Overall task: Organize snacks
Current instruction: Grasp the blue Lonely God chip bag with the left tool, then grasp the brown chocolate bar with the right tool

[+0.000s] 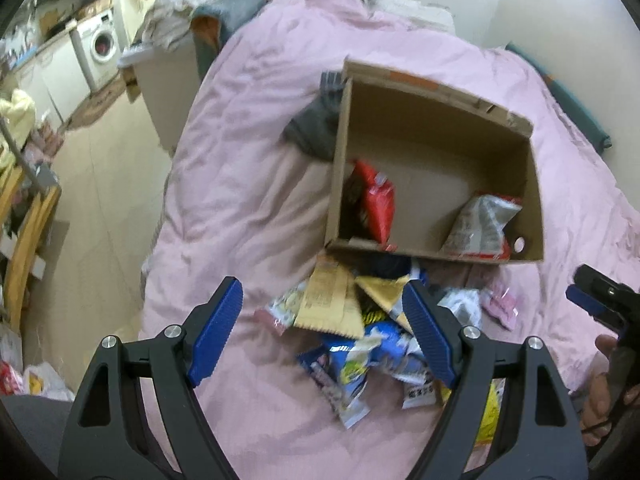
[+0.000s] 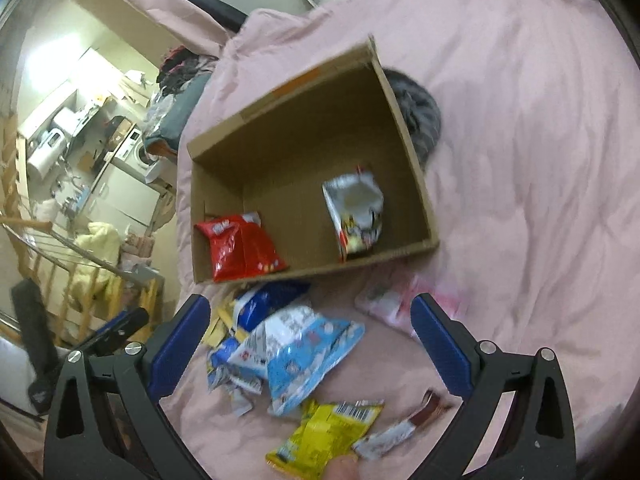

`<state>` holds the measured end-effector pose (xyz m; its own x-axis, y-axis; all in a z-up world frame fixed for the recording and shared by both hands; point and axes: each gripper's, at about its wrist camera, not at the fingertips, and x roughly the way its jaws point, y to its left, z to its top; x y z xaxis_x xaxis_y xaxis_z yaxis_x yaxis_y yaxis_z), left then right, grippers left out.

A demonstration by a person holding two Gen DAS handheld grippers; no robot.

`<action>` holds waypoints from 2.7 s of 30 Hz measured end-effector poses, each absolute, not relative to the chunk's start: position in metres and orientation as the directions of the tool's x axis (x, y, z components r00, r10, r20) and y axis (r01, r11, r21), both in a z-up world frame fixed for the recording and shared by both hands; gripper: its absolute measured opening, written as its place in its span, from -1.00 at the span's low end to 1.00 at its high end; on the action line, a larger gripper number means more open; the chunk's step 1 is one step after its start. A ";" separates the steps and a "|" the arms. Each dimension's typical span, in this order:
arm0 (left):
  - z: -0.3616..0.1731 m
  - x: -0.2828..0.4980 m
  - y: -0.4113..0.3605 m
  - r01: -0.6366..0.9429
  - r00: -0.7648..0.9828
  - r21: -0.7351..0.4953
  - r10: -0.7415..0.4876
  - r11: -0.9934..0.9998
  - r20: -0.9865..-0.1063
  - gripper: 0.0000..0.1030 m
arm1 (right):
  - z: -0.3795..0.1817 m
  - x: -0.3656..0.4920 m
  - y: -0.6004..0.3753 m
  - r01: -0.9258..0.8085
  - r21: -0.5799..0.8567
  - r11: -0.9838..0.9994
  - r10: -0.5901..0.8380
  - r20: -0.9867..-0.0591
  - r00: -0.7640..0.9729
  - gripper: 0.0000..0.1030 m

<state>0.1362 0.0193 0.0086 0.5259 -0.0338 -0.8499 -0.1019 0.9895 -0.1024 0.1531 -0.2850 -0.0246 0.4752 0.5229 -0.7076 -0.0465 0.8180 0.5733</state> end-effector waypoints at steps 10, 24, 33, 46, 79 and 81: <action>-0.056 0.137 0.018 -0.132 0.309 -0.218 -0.169 0.967 -0.936 0.35 | -0.051 0.137 -0.291 0.050 0.574 0.817 0.506 -0.756 0.414 0.99; -0.108 0.165 -0.023 -0.231 0.174 -0.282 -0.245 0.931 -0.954 0.01 | -0.055 0.145 -0.296 0.076 0.577 0.813 0.500 -0.759 0.418 0.99; -0.077 0.145 -0.017 -0.180 0.204 -0.325 -0.288 0.929 -0.936 -0.24 | -0.053 0.145 -0.296 0.068 0.587 0.807 0.510 -0.751 0.420 0.99; -0.032 0.097 0.018 -0.142 0.243 -0.387 -0.347 0.911 -0.906 -0.24 | -0.064 0.134 -0.304 0.131 0.562 0.817 0.486 -0.793 0.368 0.99; -0.022 0.083 0.025 -0.065 0.450 -0.337 -0.274 0.939 -0.850 -0.24 | -0.097 0.104 -0.276 0.147 0.370 0.917 0.299 -0.884 0.359 -0.66; -0.020 0.082 0.026 -0.064 0.464 -0.333 -0.267 0.941 -0.845 -0.24 | -0.089 0.101 -0.275 0.124 0.392 0.911 0.319 -0.864 0.390 -0.66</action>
